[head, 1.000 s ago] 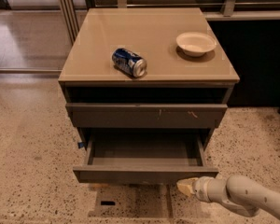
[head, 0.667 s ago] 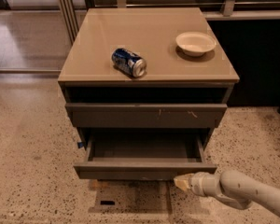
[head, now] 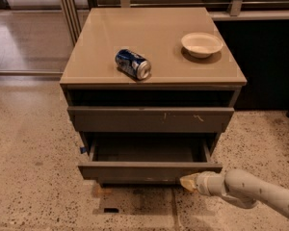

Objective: Close middle drawer

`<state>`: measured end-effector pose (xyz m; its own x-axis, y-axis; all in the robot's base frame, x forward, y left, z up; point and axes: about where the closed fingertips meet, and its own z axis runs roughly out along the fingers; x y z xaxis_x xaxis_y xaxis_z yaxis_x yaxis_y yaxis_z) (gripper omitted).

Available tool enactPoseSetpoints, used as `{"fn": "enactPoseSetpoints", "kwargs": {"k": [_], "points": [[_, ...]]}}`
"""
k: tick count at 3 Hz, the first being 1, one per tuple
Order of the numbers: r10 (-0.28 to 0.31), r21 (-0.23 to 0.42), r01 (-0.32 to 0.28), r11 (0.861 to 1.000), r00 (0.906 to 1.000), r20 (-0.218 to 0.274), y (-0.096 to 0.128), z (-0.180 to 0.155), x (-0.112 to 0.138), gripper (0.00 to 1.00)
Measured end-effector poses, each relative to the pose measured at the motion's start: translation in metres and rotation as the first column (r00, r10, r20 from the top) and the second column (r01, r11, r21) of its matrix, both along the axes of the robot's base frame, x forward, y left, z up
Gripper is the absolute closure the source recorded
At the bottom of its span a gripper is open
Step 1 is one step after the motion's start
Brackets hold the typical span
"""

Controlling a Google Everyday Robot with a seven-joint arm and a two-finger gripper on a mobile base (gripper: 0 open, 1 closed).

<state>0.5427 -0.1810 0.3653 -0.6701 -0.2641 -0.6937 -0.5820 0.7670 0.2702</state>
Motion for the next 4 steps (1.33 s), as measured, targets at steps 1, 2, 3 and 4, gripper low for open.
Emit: {"fn": "enactPoseSetpoints", "kwargs": {"k": [1,2,3,4], "points": [[0.0,0.0,0.0,1.0,1.0,0.0,0.0,0.0,-0.002,1.0],[-0.009,-0.056,0.011,0.998,0.9994,0.034,-0.005,0.008,0.035,1.0],[-0.009,-0.056,0.011,0.998,0.9994,0.034,-0.005,0.008,0.033,1.0],[-0.004,-0.112,0.009,0.994,0.9989,0.046,-0.008,0.014,0.07,1.0]]}}
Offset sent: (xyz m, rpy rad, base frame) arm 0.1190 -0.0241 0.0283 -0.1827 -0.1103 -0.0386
